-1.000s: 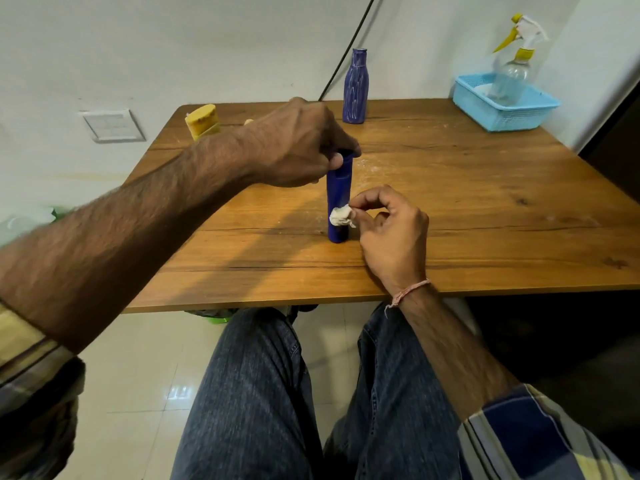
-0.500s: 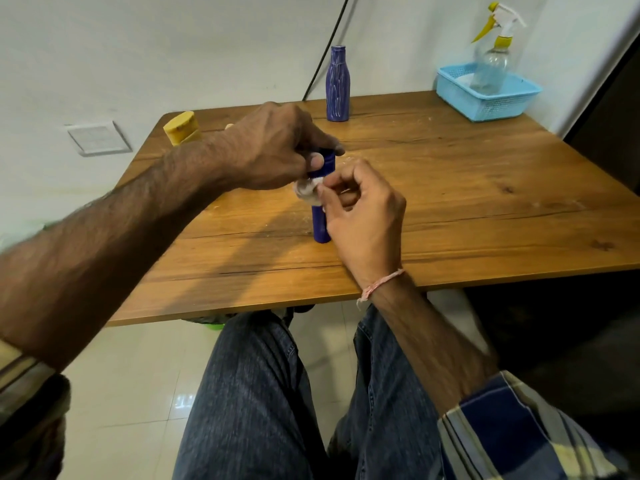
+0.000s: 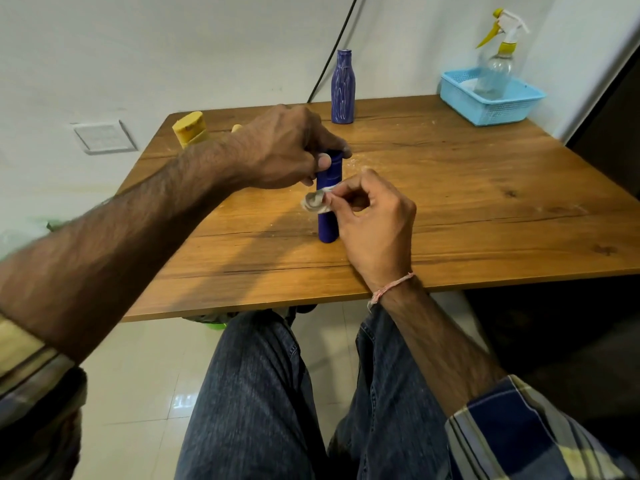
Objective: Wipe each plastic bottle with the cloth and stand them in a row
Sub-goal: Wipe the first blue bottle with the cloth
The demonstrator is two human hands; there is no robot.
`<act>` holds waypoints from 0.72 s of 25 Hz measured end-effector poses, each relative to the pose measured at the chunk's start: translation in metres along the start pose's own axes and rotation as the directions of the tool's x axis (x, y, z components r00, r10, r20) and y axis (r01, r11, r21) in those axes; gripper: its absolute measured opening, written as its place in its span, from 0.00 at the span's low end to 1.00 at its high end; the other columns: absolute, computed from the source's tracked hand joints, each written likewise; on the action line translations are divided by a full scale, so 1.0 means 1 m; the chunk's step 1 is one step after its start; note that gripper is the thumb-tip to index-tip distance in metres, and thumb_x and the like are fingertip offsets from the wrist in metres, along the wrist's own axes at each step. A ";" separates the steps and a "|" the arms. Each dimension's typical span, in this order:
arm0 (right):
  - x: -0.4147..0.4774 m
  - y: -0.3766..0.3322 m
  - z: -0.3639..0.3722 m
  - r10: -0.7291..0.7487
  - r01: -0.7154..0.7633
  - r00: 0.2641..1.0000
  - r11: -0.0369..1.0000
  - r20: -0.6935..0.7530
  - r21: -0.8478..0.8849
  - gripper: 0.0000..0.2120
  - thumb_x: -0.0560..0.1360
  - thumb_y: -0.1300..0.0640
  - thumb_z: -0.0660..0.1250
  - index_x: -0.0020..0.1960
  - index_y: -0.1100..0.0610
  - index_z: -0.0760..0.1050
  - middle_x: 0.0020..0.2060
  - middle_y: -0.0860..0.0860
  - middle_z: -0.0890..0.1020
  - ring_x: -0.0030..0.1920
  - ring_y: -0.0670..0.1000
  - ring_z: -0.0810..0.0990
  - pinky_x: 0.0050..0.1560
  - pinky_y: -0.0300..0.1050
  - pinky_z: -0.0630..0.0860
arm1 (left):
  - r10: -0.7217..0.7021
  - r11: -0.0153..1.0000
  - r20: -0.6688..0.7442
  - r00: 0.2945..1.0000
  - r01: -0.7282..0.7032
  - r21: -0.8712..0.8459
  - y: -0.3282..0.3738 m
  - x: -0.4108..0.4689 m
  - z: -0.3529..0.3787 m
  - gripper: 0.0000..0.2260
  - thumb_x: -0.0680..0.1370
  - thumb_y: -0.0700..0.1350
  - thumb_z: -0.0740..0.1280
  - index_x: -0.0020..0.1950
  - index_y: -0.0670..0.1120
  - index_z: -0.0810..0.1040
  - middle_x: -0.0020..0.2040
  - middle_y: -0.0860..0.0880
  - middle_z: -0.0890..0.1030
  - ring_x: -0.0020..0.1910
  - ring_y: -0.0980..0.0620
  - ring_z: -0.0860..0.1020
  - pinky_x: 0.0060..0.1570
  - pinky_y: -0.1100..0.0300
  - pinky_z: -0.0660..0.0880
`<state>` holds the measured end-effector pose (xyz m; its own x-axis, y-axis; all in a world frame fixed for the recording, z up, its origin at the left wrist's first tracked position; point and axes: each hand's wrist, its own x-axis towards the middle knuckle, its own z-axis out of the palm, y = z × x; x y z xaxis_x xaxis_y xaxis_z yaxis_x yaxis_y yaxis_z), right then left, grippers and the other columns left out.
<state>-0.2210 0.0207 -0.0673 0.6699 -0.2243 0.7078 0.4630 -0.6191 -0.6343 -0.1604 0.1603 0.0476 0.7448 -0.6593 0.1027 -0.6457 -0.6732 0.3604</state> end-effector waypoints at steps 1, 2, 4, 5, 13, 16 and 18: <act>0.000 0.003 0.000 -0.025 0.025 0.999 1.000 -0.019 0.017 0.07 0.71 0.64 0.77 0.44 0.59 0.79 0.42 0.49 0.82 0.43 0.44 0.80 0.45 0.33 0.77 | 0.003 1.000 -0.003 1.000 -0.003 -0.006 -0.001 0.000 0.000 0.17 0.82 0.41 0.63 0.71 0.48 0.76 0.44 0.61 0.71 0.46 0.55 0.79 0.43 0.66 0.77; -0.003 0.009 0.001 -0.035 0.035 0.999 0.999 0.009 0.011 0.07 0.71 0.64 0.76 0.44 0.59 0.78 0.43 0.50 0.82 0.44 0.45 0.80 0.46 0.34 0.77 | 0.003 1.000 -0.003 1.000 -0.003 -0.014 -0.004 0.000 0.000 0.17 0.82 0.41 0.63 0.71 0.49 0.76 0.45 0.60 0.71 0.47 0.54 0.79 0.45 0.64 0.78; -0.016 0.021 0.004 0.041 -0.029 0.985 0.997 0.168 -0.074 0.08 0.70 0.66 0.75 0.44 0.57 0.78 0.44 0.48 0.80 0.45 0.44 0.79 0.46 0.38 0.80 | 0.005 0.999 -0.003 1.000 -0.005 -0.034 -0.009 -0.002 0.001 0.17 0.82 0.40 0.63 0.71 0.51 0.76 0.47 0.57 0.71 0.48 0.55 0.78 0.47 0.61 0.79; -0.020 0.025 0.005 0.105 -0.075 0.967 0.988 0.232 -0.138 0.09 0.70 0.67 0.75 0.44 0.56 0.78 0.45 0.47 0.80 0.45 0.43 0.79 0.45 0.40 0.81 | 0.011 0.999 -0.009 1.000 -0.012 -0.043 -0.011 -0.002 0.002 0.17 0.82 0.40 0.63 0.71 0.51 0.76 0.48 0.57 0.72 0.48 0.55 0.78 0.46 0.62 0.79; 0.019 -0.002 0.001 0.106 -0.089 0.988 0.984 -0.108 0.152 0.07 0.71 0.67 0.74 0.48 0.60 0.81 0.47 0.49 0.84 0.49 0.44 0.83 0.48 0.36 0.80 | 0.016 1.000 -0.038 0.999 -0.016 0.002 -0.015 -0.002 0.004 0.18 0.83 0.42 0.63 0.73 0.53 0.74 0.51 0.49 0.74 0.49 0.50 0.78 0.44 0.64 0.74; -0.007 0.010 0.006 0.252 -0.251 0.966 0.968 0.047 -0.026 0.10 0.73 0.66 0.73 0.52 0.57 0.83 0.49 0.48 0.85 0.50 0.45 0.83 0.52 0.41 0.82 | 0.004 1.000 -0.048 0.999 -0.004 0.008 -0.016 -0.005 0.007 0.18 0.83 0.42 0.62 0.73 0.53 0.74 0.54 0.47 0.74 0.51 0.49 0.79 0.45 0.63 0.75; -0.019 0.020 0.008 0.354 -0.315 0.923 0.919 0.147 -0.236 0.10 0.74 0.64 0.72 0.54 0.54 0.84 0.50 0.49 0.86 0.51 0.48 0.83 0.53 0.49 0.82 | 0.010 1.000 -0.064 0.998 -0.011 -0.007 -0.015 -0.006 0.010 0.17 0.84 0.45 0.62 0.73 0.52 0.73 0.55 0.46 0.75 0.50 0.49 0.80 0.49 0.57 0.78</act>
<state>-0.2200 0.0187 -0.0955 0.8679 -0.3160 0.3832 0.0774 -0.6761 -0.7327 -0.1570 0.1711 0.0323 0.7473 -0.6436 0.1655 -0.6526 -0.6638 0.3653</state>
